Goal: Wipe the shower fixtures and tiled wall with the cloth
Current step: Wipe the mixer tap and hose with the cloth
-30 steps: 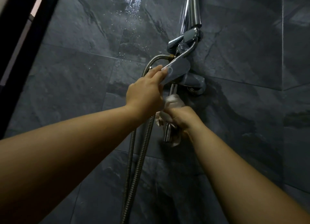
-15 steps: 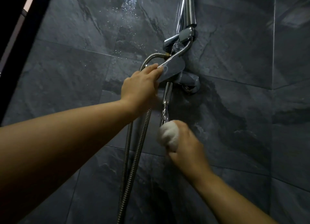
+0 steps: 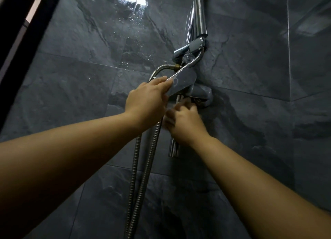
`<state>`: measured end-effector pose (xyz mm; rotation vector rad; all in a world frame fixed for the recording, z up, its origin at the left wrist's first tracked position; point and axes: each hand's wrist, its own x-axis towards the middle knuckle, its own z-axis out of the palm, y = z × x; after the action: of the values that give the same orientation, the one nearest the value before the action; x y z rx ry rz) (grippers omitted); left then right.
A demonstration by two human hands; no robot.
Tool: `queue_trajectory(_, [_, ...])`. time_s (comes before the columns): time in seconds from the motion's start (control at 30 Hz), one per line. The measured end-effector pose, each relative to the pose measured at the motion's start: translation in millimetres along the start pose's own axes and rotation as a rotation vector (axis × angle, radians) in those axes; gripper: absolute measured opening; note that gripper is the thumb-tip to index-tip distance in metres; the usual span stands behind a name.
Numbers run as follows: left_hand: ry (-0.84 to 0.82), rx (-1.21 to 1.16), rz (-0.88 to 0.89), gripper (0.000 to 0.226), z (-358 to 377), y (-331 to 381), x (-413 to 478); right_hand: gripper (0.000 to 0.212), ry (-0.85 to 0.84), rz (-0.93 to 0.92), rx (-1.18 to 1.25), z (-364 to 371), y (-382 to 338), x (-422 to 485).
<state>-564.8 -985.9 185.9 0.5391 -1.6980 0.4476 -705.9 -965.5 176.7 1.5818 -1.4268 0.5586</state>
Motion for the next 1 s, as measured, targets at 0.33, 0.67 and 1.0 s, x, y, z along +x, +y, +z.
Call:
queue_trajectory(0.33, [-0.028,0.125,0.007,0.045,-6,3,4,0.029,0.197,-0.105,0.294,-33,24,-24])
queue_trajectory(0.67, [0.034,0.043,0.018,0.041,-2,2,0,0.045,-0.035,-0.112,-0.054,-5,0,9])
queue_trajectory(1.0, [0.029,0.044,0.014,0.041,-2,4,1,0.021,-0.020,-0.357,0.369,-14,17,-51])
